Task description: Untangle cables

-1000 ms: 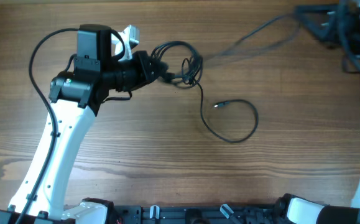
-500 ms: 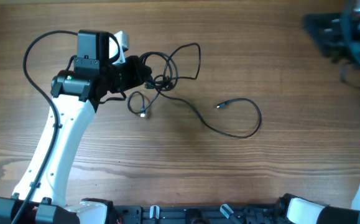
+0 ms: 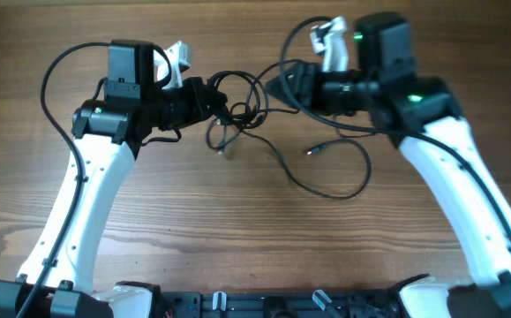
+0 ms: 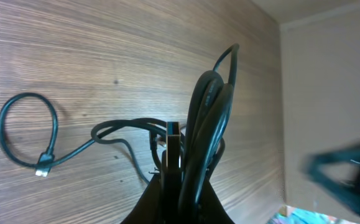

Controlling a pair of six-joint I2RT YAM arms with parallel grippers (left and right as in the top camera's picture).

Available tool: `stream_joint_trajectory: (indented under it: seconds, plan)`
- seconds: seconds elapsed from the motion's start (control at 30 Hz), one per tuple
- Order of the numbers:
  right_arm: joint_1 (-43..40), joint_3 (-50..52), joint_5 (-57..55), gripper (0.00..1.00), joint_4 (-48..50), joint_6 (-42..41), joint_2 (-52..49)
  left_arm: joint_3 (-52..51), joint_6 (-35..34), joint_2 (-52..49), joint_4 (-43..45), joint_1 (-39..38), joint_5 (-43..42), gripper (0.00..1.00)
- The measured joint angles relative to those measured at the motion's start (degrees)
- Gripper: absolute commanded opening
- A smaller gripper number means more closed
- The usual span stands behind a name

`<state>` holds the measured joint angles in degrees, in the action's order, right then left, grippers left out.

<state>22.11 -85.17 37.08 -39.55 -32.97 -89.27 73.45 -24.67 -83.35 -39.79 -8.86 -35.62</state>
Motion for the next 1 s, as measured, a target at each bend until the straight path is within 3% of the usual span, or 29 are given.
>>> stream_joint_trajectory:
  seconds: [0.43,1.0]
  plan:
    - [4.11,0.35,-3.41,0.55,4.5,-0.17,-8.55,0.0,-2.25,-0.02,0.15,0.0,-2.03,0.04]
    - [4.48,0.35,-4.04,0.16,10.1,-1.81,-14.03,0.0,-2.45,-0.02,0.15,0.04,-2.67,0.04]
